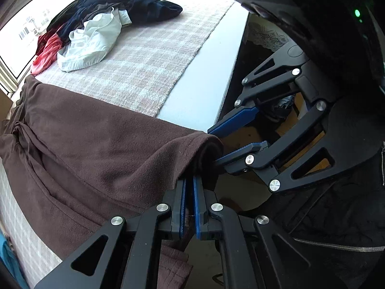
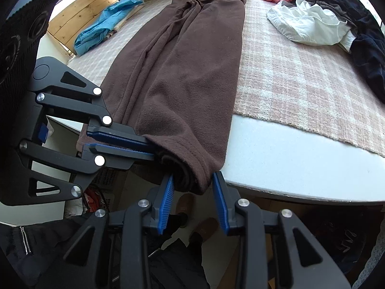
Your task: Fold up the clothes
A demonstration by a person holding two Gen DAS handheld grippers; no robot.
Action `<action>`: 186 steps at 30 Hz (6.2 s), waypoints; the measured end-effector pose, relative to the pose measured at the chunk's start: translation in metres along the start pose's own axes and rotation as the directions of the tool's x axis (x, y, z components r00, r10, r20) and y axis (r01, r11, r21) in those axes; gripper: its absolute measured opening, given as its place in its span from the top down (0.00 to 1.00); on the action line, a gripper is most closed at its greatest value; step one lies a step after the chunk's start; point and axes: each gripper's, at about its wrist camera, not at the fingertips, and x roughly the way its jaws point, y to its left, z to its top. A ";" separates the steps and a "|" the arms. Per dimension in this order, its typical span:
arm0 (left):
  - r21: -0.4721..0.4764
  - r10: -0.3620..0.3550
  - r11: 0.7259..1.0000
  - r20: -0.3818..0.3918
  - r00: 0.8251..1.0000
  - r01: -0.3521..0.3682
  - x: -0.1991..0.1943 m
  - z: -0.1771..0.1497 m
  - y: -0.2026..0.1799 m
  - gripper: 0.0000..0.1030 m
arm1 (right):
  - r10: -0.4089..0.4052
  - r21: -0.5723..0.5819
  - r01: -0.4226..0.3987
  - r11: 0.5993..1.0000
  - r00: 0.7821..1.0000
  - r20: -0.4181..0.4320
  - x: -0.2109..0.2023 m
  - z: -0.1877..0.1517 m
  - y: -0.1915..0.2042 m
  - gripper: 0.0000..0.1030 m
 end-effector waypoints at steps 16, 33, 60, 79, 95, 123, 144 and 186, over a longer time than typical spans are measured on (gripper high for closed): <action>0.053 -0.067 0.996 -0.101 0.993 0.072 0.000 -0.015 -0.004 1.00 | -0.098 -0.294 0.087 0.952 0.995 -0.023 -0.010 0.004 0.019 0.85; -0.323 0.047 0.946 0.001 0.999 -0.044 -0.060 -0.109 0.031 1.00 | 0.080 -0.203 -0.072 0.977 0.996 0.034 0.009 0.031 0.015 0.74; -0.728 0.080 0.685 0.030 0.996 -0.033 -0.032 -0.145 0.065 0.71 | -0.138 -0.043 0.137 0.990 0.990 -0.035 -0.006 0.034 0.015 0.66; -0.503 0.136 0.863 0.159 0.978 -0.038 0.001 -0.099 0.015 0.96 | 0.116 -0.063 -0.122 0.991 0.989 -0.094 0.092 0.164 0.070 0.85; -0.490 0.026 0.867 0.228 0.973 0.092 -0.024 -0.115 0.008 0.92 | 0.164 0.030 -0.162 0.986 0.983 -0.078 0.061 0.158 0.030 0.79; -0.797 0.009 0.593 0.152 0.988 0.117 -0.022 -0.175 0.061 0.60 | -0.122 0.075 0.125 0.989 0.991 -0.051 -0.003 0.033 -0.028 0.60; -0.824 -0.039 0.565 0.020 0.999 0.039 0.001 -0.141 0.051 0.49 | -0.064 0.150 0.084 0.985 0.989 -0.137 0.020 0.020 -0.033 0.60; -0.781 0.016 0.599 0.232 0.973 0.177 -0.015 -0.072 0.306 0.98 | 0.157 0.466 -0.160 0.870 0.987 0.045 0.054 0.265 -0.136 0.97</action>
